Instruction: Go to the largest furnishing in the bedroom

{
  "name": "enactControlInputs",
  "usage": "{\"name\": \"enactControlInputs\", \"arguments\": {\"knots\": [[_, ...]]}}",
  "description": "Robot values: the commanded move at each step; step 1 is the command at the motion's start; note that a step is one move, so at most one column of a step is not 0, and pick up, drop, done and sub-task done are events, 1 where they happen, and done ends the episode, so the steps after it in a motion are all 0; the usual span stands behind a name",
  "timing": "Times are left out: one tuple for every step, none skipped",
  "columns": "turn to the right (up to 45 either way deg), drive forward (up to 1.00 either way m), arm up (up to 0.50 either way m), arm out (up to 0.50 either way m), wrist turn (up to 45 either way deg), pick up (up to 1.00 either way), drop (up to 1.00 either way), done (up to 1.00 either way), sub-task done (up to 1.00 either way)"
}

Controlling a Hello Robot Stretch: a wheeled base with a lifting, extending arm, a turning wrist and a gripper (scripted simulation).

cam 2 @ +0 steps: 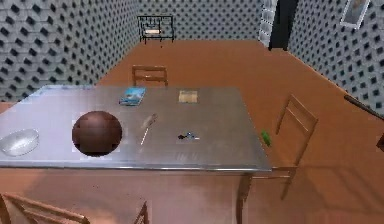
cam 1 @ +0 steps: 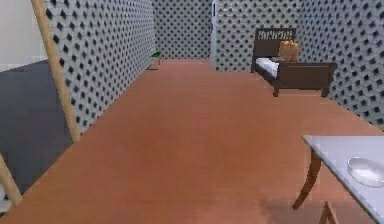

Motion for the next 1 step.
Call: {"name": "enactControlInputs", "arguments": {"knots": [[0.0,0.8,0.0,0.0,0.0,0.0,0.0,0.0,0.0]]}}
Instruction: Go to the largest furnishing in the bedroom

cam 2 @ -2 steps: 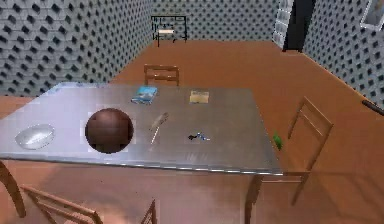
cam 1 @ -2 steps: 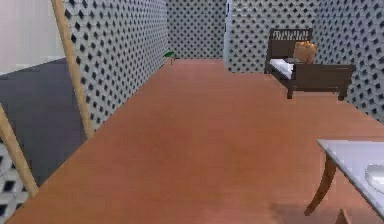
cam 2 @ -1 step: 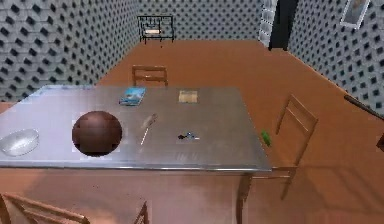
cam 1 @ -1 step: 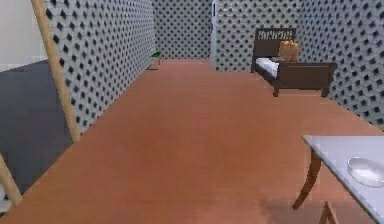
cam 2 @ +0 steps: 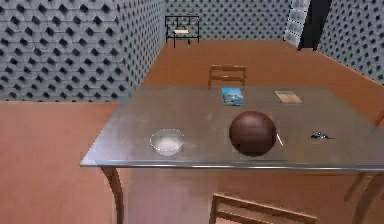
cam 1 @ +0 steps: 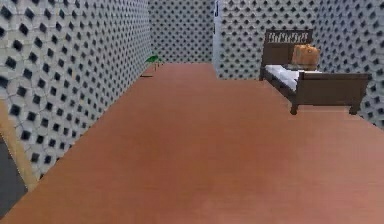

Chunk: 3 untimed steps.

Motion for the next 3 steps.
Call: {"name": "enactControlInputs", "arguments": {"knots": [[27.0,0.0,0.0,0.0,0.0,0.0,0.0,0.0,0.0],[3.0,0.0,0.0,0.0,0.0,0.0,0.0,0.0,0.0],[0.0,1.0,0.0,0.0,0.0,0.0,0.0,0.0,0.0]]}}
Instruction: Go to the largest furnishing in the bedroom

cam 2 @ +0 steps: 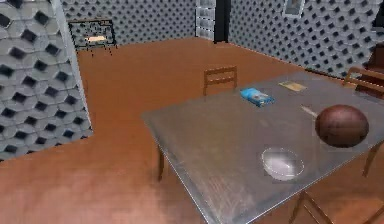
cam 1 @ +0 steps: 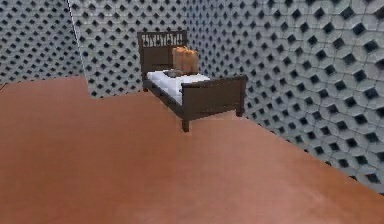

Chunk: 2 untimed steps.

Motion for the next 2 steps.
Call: {"name": "enactControlInputs", "arguments": {"knots": [[0.0,0.1,0.0,0.0,0.0,0.0,0.0,0.0,0.0],[21.0,0.0,0.0,0.0,0.0,0.0,0.0,0.0,0.0]]}}
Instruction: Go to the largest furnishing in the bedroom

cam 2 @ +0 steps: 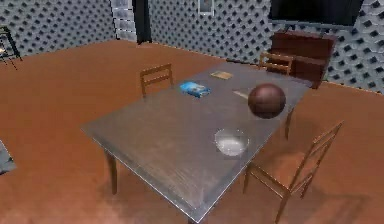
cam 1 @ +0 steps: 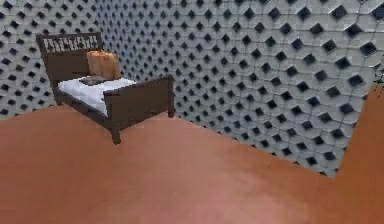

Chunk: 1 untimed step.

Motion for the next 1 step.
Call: {"name": "enactControlInputs", "arguments": {"knots": [[0.0,1.0,0.0,0.0,0.0,0.0,0.0,0.0,0.0]]}}
